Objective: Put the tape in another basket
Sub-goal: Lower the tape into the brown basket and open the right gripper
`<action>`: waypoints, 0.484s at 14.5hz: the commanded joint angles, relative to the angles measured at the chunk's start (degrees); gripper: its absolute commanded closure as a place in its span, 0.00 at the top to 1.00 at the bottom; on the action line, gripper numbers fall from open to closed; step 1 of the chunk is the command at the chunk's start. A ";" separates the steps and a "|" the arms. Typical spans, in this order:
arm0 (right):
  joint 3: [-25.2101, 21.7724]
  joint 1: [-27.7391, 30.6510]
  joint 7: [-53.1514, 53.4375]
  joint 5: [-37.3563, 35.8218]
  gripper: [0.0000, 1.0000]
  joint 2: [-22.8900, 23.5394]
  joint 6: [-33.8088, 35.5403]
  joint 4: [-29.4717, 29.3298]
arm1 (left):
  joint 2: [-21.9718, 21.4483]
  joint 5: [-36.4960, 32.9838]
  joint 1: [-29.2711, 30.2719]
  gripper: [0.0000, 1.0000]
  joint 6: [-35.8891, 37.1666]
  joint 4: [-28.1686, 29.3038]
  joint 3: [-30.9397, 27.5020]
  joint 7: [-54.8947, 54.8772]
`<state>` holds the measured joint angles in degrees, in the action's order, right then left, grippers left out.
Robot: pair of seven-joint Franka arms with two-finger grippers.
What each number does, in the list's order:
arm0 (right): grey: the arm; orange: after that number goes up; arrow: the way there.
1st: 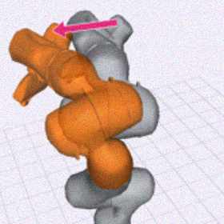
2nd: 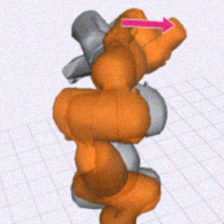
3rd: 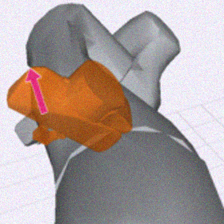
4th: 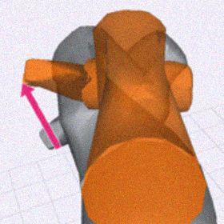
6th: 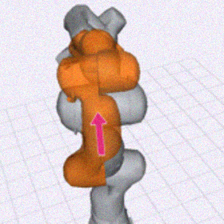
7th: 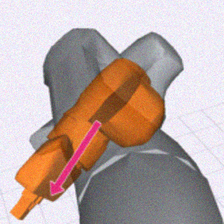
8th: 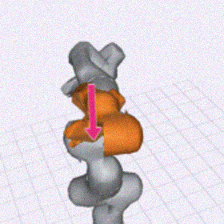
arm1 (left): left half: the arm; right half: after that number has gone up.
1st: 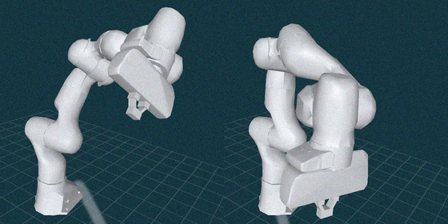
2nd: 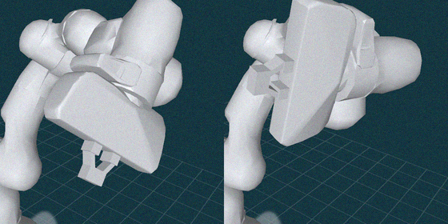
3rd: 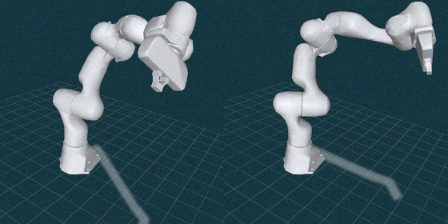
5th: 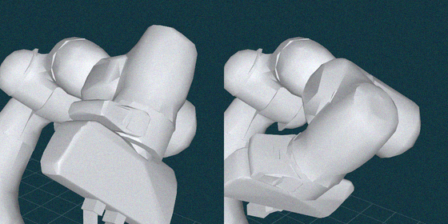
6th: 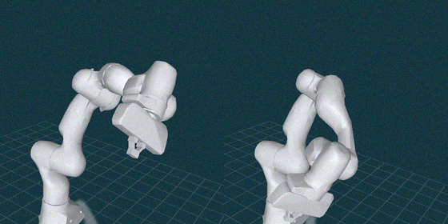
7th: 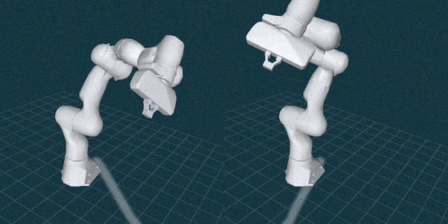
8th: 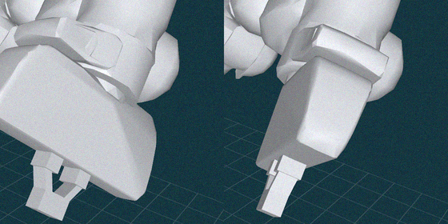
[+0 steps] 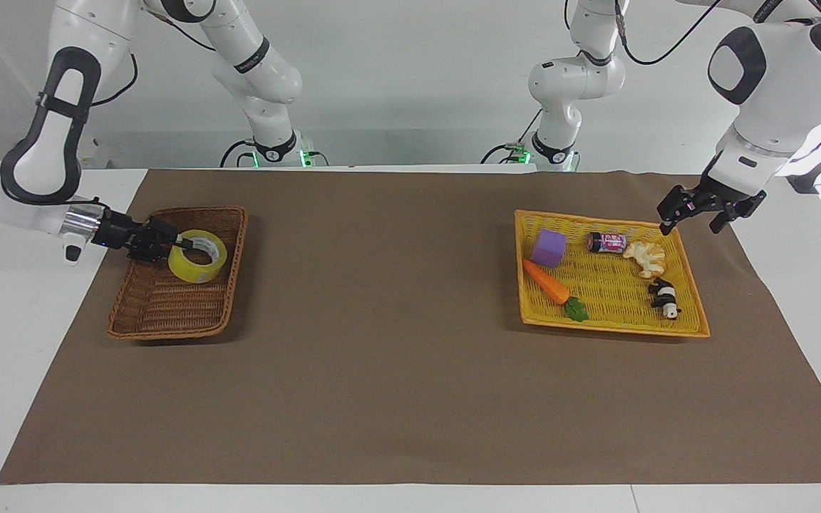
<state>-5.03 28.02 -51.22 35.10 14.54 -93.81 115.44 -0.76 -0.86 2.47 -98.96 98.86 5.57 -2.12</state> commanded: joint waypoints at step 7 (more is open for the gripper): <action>0.46 -0.51 -1.16 -1.87 1.00 -0.30 -0.50 -0.82 | 0.85 -2.92 -0.72 1.00 7.90 -4.03 -0.65 -3.50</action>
<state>-4.88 27.20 -51.28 34.52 14.54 -94.04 115.21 -0.75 -2.56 2.48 -92.81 96.30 5.31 -4.80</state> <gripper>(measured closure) 0.035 0.000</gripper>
